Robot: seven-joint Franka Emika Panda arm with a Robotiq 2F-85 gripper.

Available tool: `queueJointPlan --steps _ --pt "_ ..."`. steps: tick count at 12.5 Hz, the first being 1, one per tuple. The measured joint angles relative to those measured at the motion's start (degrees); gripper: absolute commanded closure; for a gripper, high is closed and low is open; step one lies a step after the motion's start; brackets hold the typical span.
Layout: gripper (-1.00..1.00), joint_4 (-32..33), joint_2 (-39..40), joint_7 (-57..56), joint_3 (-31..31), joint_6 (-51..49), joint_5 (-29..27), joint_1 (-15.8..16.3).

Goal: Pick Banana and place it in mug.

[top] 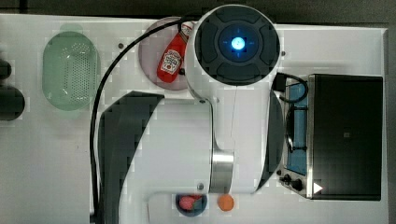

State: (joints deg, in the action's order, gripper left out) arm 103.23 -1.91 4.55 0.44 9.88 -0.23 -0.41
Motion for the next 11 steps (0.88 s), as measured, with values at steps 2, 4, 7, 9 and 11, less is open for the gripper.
queueJointPlan --steps 2,4,7,9,11 --pt "-0.68 10.74 -10.34 0.38 -0.02 -11.43 2.8 0.06" --pt "-1.0 15.05 -18.71 0.5 0.36 -11.93 3.31 0.1" --pt "-1.0 14.83 -23.2 0.13 1.43 -5.01 3.04 -0.83" --pt "-1.0 16.84 -20.84 -3.59 1.98 3.18 2.78 -1.51" --pt "-1.0 22.21 -15.66 -10.64 2.47 12.08 2.63 -1.07"
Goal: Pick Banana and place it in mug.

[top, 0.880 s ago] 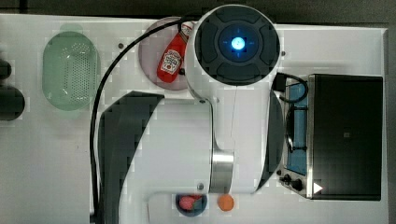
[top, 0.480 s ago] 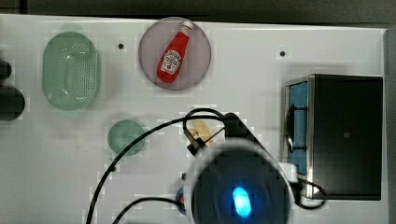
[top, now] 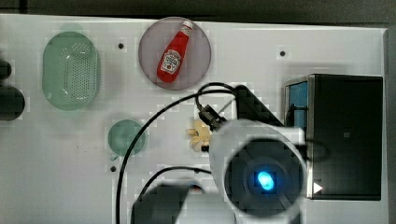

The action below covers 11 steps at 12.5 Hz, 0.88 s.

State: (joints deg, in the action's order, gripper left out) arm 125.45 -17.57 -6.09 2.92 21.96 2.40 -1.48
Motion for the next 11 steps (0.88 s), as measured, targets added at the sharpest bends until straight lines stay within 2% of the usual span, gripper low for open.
queueJointPlan --steps 3,6,9,11 --pt "-1.0 6.71 10.76 -10.54 0.33 7.11 0.95 0.31" --pt "-1.0 14.21 17.06 -20.63 -0.86 19.08 0.64 0.05" --pt "-1.0 15.67 23.21 -27.31 -0.59 24.06 -0.58 0.12" --pt "-1.0 15.55 26.64 -30.95 -0.65 29.04 0.94 -0.09"
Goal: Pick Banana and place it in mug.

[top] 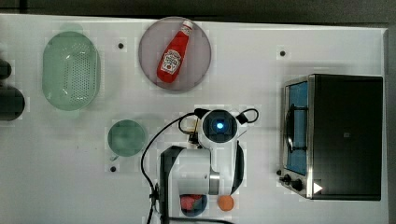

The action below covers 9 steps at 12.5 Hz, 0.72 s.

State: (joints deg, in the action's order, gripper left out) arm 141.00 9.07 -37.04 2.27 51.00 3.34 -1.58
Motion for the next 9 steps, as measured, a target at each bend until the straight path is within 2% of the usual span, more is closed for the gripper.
queueJointPlan --steps 4,6,7,9 --pt "-1.0 -1.01 5.5 -2.55 -0.93 9.65 -0.68 0.12" --pt "-1.0 -1.34 9.34 -3.19 -0.84 11.22 -1.3 0.27" --pt "-0.93 -1.12 11.2 -3.19 -0.91 12.84 -1.3 0.22" --pt "-0.4 -0.67 13.46 -3.19 -0.61 14.91 -1.3 0.3"
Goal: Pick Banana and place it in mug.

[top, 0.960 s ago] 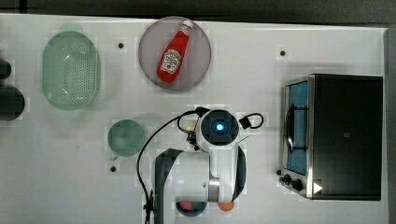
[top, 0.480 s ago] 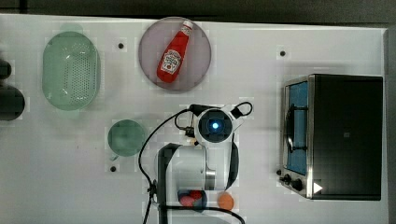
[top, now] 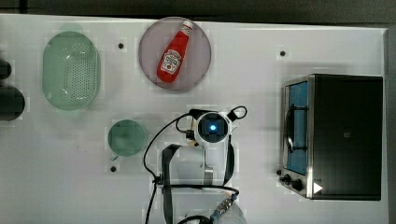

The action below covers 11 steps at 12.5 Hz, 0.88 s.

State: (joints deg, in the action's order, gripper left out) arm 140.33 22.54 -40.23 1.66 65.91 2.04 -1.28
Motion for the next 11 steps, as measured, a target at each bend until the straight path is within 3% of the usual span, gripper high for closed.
queueJointPlan --steps 3,4,8,11 --pt "0.27 0.45 -0.34 0.0 -0.54 1.06 -0.28 -0.22" --pt "0.37 0.45 -0.39 0.0 -0.49 1.45 0.58 0.07" --pt "0.37 1.79 -2.2 0.0 0.78 0.84 0.62 1.06" --pt "0.37 2.01 -11.83 0.0 0.13 -10.44 0.56 -0.67"
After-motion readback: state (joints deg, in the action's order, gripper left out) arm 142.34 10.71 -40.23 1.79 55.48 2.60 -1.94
